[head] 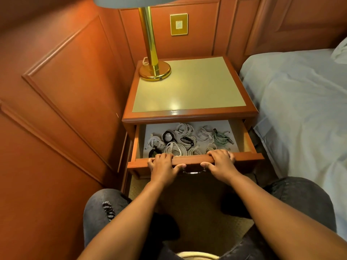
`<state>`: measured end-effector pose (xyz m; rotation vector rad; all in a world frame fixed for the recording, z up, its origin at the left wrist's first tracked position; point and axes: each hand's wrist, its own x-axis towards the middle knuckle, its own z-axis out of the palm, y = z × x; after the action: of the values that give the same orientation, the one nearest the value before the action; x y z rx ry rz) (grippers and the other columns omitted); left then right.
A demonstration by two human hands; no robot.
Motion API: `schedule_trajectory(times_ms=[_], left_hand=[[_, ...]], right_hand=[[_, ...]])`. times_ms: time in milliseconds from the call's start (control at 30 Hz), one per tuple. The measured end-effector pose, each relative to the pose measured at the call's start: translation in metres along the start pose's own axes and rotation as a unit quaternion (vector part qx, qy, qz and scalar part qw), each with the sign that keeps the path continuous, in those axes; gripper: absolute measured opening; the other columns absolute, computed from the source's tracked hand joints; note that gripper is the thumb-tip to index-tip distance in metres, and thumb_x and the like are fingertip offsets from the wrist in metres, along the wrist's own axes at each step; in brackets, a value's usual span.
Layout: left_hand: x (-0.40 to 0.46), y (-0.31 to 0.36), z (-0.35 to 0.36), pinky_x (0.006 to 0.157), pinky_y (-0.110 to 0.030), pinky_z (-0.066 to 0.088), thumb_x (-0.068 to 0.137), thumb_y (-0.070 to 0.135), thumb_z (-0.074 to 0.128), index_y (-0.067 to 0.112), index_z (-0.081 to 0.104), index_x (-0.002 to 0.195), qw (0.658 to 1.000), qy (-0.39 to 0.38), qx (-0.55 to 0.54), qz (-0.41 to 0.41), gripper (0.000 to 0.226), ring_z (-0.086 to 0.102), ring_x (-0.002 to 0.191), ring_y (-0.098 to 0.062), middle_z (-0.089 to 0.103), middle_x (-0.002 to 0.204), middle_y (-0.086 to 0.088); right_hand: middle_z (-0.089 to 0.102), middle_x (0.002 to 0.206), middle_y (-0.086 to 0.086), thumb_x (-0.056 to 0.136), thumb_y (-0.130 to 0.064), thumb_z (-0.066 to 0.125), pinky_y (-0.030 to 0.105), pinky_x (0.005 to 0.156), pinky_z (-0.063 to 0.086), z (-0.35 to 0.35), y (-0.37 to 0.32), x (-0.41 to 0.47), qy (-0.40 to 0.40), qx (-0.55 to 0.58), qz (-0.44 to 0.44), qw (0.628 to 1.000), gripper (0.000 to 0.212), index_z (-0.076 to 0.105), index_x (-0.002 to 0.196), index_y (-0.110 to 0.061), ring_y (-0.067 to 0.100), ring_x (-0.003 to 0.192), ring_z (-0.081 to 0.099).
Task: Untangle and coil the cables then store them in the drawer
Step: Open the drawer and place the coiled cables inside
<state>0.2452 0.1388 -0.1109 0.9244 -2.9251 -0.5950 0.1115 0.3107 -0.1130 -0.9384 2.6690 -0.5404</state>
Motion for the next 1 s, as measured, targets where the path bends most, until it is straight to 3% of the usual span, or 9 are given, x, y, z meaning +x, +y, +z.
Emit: schedule_trajectory(times_ms=[433,533,600,700,767,867,1000], left_hand=[[0.066,-0.01,0.004,0.107,-0.041,0.018,0.085,0.069,0.047,0.025,0.052,0.13,0.999,0.045,0.025,0.014,0.062,0.039,0.126,-0.015,0.053,0.128,0.005],[0.06,-0.009,0.011,0.113,-0.043,0.011,0.085,0.067,0.052,0.023,0.052,0.132,0.997,0.075,0.007,-0.006,0.064,0.029,0.136,-0.019,0.047,0.137,0.002],[0.047,-0.001,0.016,0.114,-0.045,0.01,0.086,0.057,0.059,0.019,0.053,0.13,0.989,0.125,-0.049,-0.056,0.059,0.024,0.14,-0.026,0.039,0.143,-0.005],[0.022,0.02,0.026,0.108,-0.044,0.027,0.084,0.031,0.071,0.011,0.056,0.117,0.935,0.21,-0.229,-0.172,0.042,0.035,0.127,-0.03,0.039,0.133,-0.013],[0.014,0.03,0.032,0.1,-0.041,0.041,0.087,0.019,0.068,0.007,0.056,0.112,0.874,0.19,-0.371,-0.251,0.03,0.047,0.11,-0.026,0.046,0.125,-0.014],[0.024,0.036,0.039,0.086,-0.036,0.049,0.092,0.025,0.062,0.002,0.058,0.11,0.815,0.059,-0.474,-0.328,0.029,0.06,0.095,-0.027,0.063,0.11,-0.016],[0.043,0.034,0.05,0.075,-0.035,0.048,0.094,0.019,0.058,-0.002,0.056,0.112,0.735,-0.013,-0.565,-0.375,0.027,0.061,0.084,-0.025,0.063,0.092,-0.012]], right_hand=[[0.05,0.138,-0.001,0.091,-0.052,0.057,0.035,0.111,0.01,0.002,0.004,0.061,0.029,0.001,-0.013,0.999,0.056,0.051,0.135,-0.018,0.017,0.135,0.033],[0.054,0.133,0.006,0.086,-0.047,0.066,0.04,0.111,0.02,0.01,0.004,0.055,0.088,0.023,-0.005,0.996,0.058,0.056,0.131,-0.011,0.024,0.132,0.038],[0.054,0.127,0.012,0.085,-0.035,0.072,0.039,0.107,0.029,0.016,-0.004,0.043,0.181,0.078,0.016,0.98,0.051,0.06,0.124,-0.005,0.028,0.126,0.042],[0.055,0.111,0.013,0.088,-0.019,0.069,0.025,0.091,0.035,0.021,-0.025,0.016,0.288,0.226,0.108,0.924,0.022,0.063,0.104,-0.004,0.025,0.106,0.051],[0.058,0.106,0.011,0.094,-0.021,0.061,0.023,0.08,0.038,0.024,-0.035,0.01,0.231,0.341,0.222,0.884,0.012,0.061,0.099,-0.009,0.022,0.097,0.056],[0.061,0.114,0.012,0.098,-0.028,0.054,0.032,0.081,0.046,0.031,-0.037,0.023,0.107,0.437,0.37,0.813,0.03,0.058,0.118,-0.007,0.028,0.106,0.06],[0.055,0.101,0.012,0.093,-0.019,0.059,0.033,0.08,0.04,0.042,-0.036,0.042,0.055,0.511,0.392,0.763,0.02,0.056,0.11,-0.008,0.024,0.094,0.053]])
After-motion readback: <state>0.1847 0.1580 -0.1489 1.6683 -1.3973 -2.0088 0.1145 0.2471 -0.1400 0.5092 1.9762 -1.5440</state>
